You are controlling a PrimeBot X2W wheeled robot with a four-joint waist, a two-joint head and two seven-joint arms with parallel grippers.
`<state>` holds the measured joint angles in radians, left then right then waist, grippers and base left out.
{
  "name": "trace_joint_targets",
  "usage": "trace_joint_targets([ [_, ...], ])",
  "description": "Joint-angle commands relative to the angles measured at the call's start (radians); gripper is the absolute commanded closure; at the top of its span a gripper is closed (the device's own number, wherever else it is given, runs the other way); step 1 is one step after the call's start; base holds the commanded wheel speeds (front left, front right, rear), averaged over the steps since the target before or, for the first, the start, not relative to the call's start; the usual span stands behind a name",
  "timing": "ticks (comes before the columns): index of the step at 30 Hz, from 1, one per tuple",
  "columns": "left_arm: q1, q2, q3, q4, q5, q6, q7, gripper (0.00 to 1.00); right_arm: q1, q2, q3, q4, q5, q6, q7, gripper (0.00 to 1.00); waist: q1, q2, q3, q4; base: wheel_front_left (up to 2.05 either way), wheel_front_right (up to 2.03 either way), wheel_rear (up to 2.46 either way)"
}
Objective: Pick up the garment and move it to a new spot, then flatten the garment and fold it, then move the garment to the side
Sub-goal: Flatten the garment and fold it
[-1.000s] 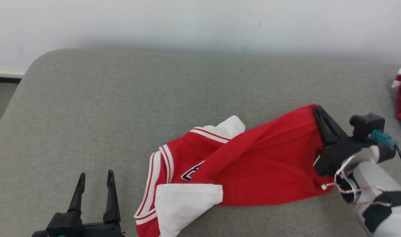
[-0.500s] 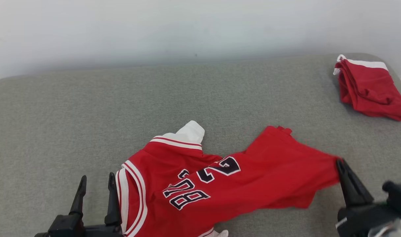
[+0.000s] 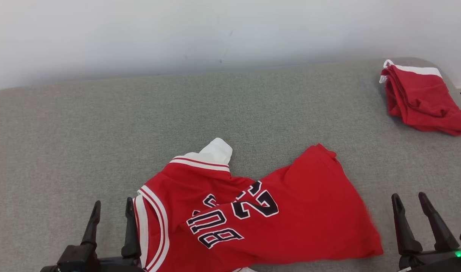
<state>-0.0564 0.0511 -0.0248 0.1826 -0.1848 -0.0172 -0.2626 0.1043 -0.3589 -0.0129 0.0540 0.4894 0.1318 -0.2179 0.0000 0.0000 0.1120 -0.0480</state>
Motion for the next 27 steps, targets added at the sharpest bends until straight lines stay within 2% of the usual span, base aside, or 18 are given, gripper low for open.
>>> trace_joint_targets([
  [1,0.006,-0.001,-0.007,-0.006,0.0,0.008,-0.003,0.0,0.009,0.013,-0.006,-0.021,-0.009,-0.003,-0.01,0.0,0.0,0.0,-0.008,0.009,0.0,0.0,0.0],
  [6,0.014,-0.001,-0.018,-0.007,0.007,0.013,-0.003,0.0,0.005,0.048,-0.023,-0.077,-0.054,-0.003,-0.019,0.0,0.0,0.0,-0.017,0.024,0.0,0.0,0.0],
  [12,-0.035,0.017,-0.033,0.041,0.027,-0.027,-0.003,0.0,-0.01,0.082,0.002,-0.073,-0.097,-0.003,-0.013,0.0,0.0,0.0,-0.022,0.023,0.0,0.0,0.0],
  [19,-0.15,0.064,-0.042,0.209,0.016,-0.061,0.03,0.0,-0.048,0.094,0.037,-0.044,-0.123,-0.003,-0.022,0.0,0.0,0.0,0.0,-0.028,0.0,0.0,0.0],
  [27,-0.241,0.079,-0.042,0.397,-0.016,-0.065,0.11,0.0,-0.081,0.108,0.06,-0.011,-0.133,-0.003,-0.04,0.0,0.0,0.0,0.036,-0.079,0.0,0.0,0.0],
])
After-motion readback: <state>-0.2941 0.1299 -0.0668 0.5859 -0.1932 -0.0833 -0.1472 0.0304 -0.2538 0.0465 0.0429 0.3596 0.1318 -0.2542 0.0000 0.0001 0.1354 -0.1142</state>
